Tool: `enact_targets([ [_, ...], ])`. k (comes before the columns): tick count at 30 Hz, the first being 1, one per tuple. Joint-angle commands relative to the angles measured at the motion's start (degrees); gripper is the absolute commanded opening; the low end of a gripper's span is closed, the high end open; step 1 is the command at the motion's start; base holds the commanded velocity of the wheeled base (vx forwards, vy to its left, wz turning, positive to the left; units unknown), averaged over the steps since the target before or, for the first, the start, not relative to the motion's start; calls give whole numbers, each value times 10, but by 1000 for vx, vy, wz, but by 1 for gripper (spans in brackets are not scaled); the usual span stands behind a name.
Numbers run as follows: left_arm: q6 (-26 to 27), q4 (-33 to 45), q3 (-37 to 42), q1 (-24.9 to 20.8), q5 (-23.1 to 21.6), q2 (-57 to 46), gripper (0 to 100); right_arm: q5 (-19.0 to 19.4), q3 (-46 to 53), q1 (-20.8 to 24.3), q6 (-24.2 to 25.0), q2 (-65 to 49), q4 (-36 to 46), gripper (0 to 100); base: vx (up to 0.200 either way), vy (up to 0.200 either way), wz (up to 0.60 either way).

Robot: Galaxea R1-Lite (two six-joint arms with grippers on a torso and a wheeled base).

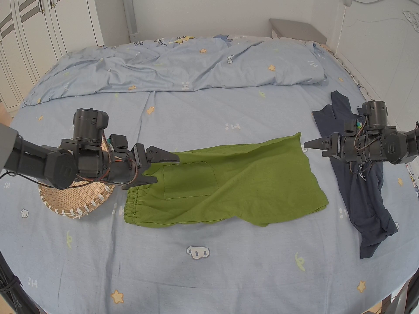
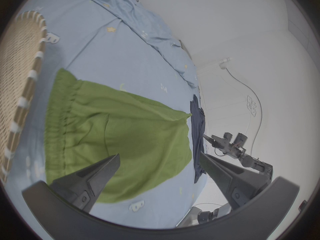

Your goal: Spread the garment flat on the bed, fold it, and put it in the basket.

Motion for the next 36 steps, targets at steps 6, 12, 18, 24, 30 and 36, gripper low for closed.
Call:
enact_targets([
  [6, -11, -36, -150, -6, 70, 168, 100, 5, 49, -1, 9, -66, -23, 100, 0, 0, 0],
  [12, -40, -53, -204, 8, 75, 191, 100, 5, 57, 0, 9, -77, -23, 100, 0, 0, 0],
  [18, -92, -110, -224, 15, 89, 220, 100, 5, 64, -3, 7, -78, -24, 100, 0, 0, 0],
  [24, -93, -109, -213, 11, 89, 213, 100, 4, 65, -2, 7, -77, -24, 100, 0, 0, 0],
  [30, -91, -113, -129, -1, 84, 138, 100, 4, 67, -3, 4, -77, -24, 100, 0, 0, 0],
  [36, -89, -113, -9, -9, 84, 23, 100, 4, 69, -2, 4, -77, -24, 100, 0, 0, 0],
])
